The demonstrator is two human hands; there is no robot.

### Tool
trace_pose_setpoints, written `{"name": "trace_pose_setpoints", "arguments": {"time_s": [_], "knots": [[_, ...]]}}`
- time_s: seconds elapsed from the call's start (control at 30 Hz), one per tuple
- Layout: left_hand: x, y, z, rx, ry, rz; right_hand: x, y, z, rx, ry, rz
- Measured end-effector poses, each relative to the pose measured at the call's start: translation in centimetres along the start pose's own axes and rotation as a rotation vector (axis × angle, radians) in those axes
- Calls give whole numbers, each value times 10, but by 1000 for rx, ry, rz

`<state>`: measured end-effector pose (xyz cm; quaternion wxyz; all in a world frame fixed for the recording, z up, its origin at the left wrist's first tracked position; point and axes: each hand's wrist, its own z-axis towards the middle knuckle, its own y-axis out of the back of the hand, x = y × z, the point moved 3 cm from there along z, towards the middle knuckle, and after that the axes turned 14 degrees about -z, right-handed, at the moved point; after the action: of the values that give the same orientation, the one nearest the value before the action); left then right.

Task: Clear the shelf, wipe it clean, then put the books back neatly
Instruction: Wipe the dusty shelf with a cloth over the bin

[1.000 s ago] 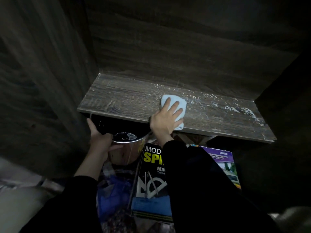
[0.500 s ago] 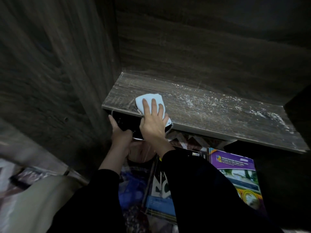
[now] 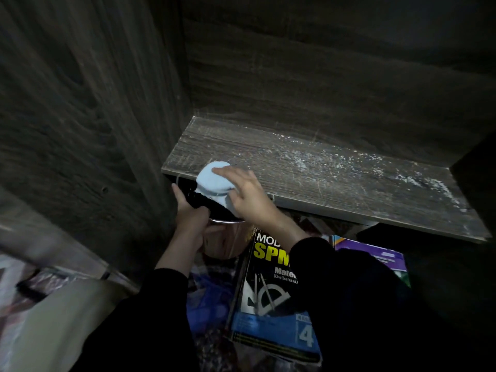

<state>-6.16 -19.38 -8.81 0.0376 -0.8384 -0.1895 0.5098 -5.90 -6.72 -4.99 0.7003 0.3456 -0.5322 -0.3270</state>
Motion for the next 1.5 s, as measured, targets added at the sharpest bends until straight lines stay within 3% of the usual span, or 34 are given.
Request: {"name": "trace_pose_setpoints", "arguments": {"time_s": [0.17,0.3,0.47,0.63,0.73,0.9,0.97,1.03,1.13,1.2,1.5], "knots": [[-1,-1,0,21,1,7,-13,28,19,-69,-429,636],[0,0,1,21,8,-5,-28,34,24,-3,-677,1266],[3,0,6,23,13,-16,-41,47,11,-71,-797,1405],[6,-1,11,8,20,-16,-79,92,-11,-378,-742,1531],[6,-2,12,3,27,-13,-126,129,-37,-673,-758,1362],[5,-3,11,20,32,-35,-208,196,-94,-1165,-993,744],[5,-2,11,20,21,-35,-218,213,-118,-1231,-1079,404],[6,-1,12,26,12,-32,-241,220,-137,-1164,-1149,68],[8,1,17,33,17,-33,-271,211,-150,-780,-1268,-256],[9,3,20,36,24,-38,-282,196,-151,-609,-1272,-321],[9,3,17,45,22,-44,-296,195,-110,-409,-1226,-388]]}}
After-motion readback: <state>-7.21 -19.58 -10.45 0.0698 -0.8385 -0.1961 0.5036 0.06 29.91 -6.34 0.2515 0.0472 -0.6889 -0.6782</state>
